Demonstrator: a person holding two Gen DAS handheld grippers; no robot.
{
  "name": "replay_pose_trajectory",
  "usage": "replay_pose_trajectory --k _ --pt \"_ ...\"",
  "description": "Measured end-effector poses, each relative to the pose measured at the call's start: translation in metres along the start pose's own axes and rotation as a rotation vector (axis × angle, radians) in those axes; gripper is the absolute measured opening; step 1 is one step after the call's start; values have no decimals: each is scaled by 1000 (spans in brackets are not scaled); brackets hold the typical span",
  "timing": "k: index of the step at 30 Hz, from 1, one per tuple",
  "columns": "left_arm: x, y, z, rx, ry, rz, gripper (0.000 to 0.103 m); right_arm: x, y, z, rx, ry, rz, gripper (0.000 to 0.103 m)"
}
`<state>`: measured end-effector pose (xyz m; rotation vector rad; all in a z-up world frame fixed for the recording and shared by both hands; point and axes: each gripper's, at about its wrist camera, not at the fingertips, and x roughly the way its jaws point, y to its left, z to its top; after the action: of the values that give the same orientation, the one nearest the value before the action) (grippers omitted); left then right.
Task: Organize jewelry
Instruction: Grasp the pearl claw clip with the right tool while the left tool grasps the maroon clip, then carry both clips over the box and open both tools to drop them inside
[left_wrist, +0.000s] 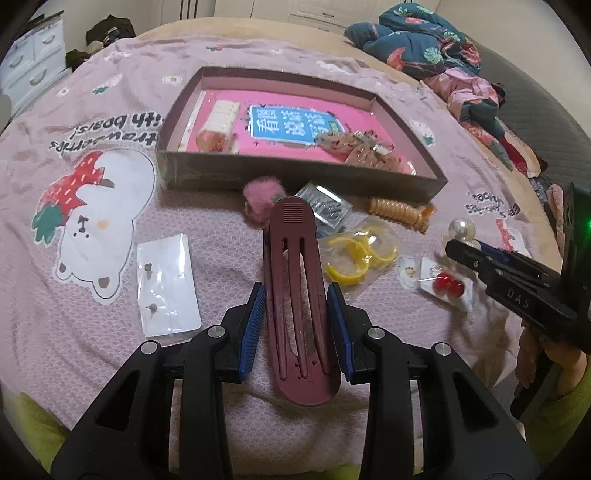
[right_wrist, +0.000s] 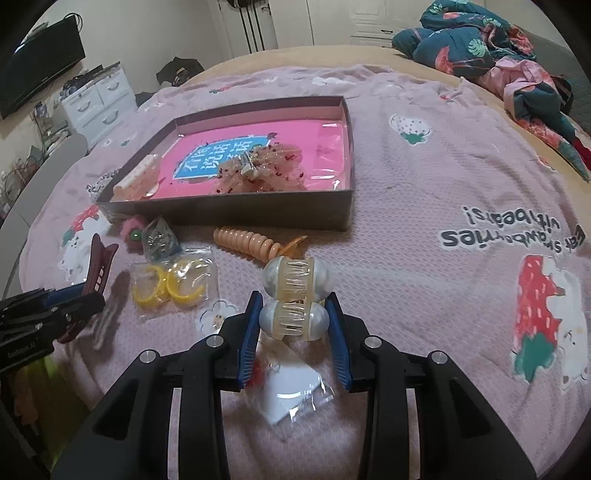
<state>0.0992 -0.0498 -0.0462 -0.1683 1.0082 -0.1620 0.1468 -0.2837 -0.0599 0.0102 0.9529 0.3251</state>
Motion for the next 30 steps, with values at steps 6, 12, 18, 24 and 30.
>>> replay_pose_trajectory --k 6,12,18,24,30 --pt "-13 4 7 -7 -37 6 26 -17 6 1 -17 -24 7 33" --pt "-21 12 14 -27 -56 13 26 -27 19 10 -41 -47 26 33" --pt "-28 23 25 -45 -79 24 26 -29 34 21 -68 -62 53 33" --pt "-33 29 40 -55 -101 31 26 -25 48 34 -90 -74 82 33" --pt "-34 31 58 -55 -122 37 27 -21 58 48 -110 -90 107 33"
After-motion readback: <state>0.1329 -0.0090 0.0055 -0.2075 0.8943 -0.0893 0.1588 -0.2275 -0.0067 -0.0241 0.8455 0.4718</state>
